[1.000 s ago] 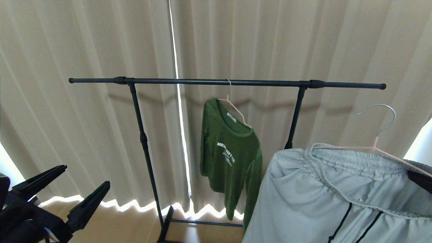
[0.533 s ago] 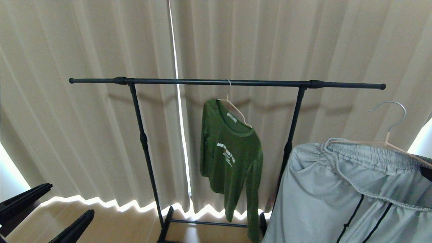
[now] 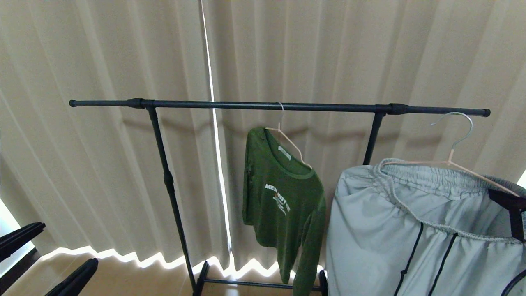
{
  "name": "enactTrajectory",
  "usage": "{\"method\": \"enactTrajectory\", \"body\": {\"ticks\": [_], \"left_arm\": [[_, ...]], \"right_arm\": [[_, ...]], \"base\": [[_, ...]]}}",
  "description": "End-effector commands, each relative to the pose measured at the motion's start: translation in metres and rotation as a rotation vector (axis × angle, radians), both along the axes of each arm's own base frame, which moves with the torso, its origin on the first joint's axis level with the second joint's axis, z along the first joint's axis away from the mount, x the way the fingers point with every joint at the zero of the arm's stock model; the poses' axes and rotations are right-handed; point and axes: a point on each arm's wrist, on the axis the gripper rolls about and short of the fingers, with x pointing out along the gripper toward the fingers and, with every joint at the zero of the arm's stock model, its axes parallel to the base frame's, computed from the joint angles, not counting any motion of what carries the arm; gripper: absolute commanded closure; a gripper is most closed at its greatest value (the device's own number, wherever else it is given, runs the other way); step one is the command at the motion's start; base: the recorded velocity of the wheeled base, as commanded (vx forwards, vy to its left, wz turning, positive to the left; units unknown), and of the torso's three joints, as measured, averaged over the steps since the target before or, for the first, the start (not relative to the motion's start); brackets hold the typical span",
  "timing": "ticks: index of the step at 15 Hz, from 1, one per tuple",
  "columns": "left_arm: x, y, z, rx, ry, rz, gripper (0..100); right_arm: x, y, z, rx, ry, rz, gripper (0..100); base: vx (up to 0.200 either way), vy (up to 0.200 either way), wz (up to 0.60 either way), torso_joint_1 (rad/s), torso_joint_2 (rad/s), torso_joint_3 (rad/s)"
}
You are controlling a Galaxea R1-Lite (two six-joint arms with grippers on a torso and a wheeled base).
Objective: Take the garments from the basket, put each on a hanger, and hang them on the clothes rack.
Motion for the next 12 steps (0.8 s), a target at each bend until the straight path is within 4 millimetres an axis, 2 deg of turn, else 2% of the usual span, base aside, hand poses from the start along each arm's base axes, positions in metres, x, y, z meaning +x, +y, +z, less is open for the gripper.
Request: {"method": "enactTrajectory", "body": {"ticks": [1,5,9,12], "left_arm": [[0.000,0.000,-0.001,0.001,0.003,0.000,0],[0.000,0.000,-0.002,0.004,0.014,0.003,0],[0.000,0.000,-0.005,0.015,0.047,0.003,0],[-0.001,0.000,-0.005,0.015,0.044,0.000,0]], "right_arm": [[0.010,0.001,-0.005,0.002,0.028,0.008,100],[0.020,0.009,-0.007,0.017,0.037,0.052,100],[0.053,0.024,-0.004,0.001,0.020,0.066,100],[0.083,0.033,-0.004,-0.003,0.025,0.051,100]], "base": [[0.200,0.000,0.00,-0.002,-0.01,0.002],[0.200,0.000,0.00,0.000,0.00,0.004],[0.200,0.000,0.00,0.001,0.00,0.002],[0.000,0.000,0.00,0.000,0.00,0.000]]}}
